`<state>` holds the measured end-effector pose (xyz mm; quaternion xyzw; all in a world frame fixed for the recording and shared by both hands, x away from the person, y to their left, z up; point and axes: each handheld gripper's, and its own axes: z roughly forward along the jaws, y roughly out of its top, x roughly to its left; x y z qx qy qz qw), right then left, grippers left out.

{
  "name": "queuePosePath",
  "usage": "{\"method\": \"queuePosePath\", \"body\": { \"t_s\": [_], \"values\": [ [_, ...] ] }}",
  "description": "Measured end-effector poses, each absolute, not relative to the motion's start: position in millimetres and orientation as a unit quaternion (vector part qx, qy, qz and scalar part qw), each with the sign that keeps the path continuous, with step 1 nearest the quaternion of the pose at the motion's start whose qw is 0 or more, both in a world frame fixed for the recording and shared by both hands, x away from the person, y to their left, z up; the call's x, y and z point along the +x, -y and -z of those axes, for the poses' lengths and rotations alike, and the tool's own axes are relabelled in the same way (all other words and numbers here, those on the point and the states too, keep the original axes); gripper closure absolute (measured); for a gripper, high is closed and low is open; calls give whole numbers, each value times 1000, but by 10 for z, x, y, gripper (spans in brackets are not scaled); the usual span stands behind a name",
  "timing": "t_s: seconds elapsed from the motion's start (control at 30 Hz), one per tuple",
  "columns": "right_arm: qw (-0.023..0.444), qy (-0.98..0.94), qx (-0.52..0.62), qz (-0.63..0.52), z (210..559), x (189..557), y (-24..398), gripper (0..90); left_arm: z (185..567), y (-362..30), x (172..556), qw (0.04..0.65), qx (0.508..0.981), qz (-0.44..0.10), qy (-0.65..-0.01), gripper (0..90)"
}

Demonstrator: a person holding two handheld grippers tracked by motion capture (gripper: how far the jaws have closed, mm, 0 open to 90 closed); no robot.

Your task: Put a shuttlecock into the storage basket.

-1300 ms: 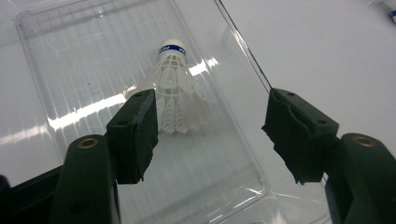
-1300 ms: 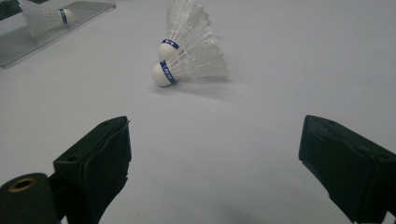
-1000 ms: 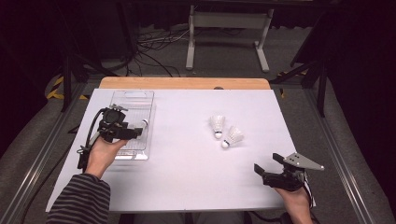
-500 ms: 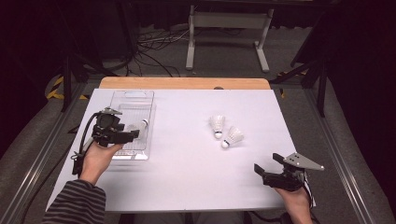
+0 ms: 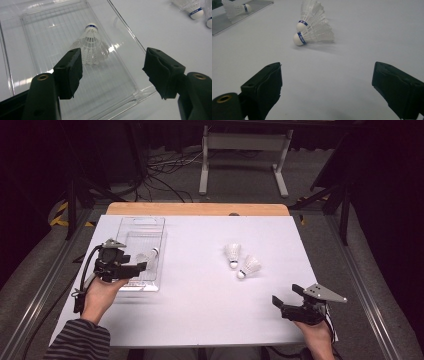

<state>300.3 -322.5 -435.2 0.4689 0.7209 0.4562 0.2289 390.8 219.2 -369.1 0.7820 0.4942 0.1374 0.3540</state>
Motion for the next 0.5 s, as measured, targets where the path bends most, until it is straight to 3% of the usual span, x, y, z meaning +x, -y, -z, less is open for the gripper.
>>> {"method": "queuePosePath", "body": {
  "t_s": [0.5],
  "values": [
    [229,-720,469,-457,4351,3002,3228,99,3708,-2272,3745,379,776,-148,-482,295]
  ]
}}
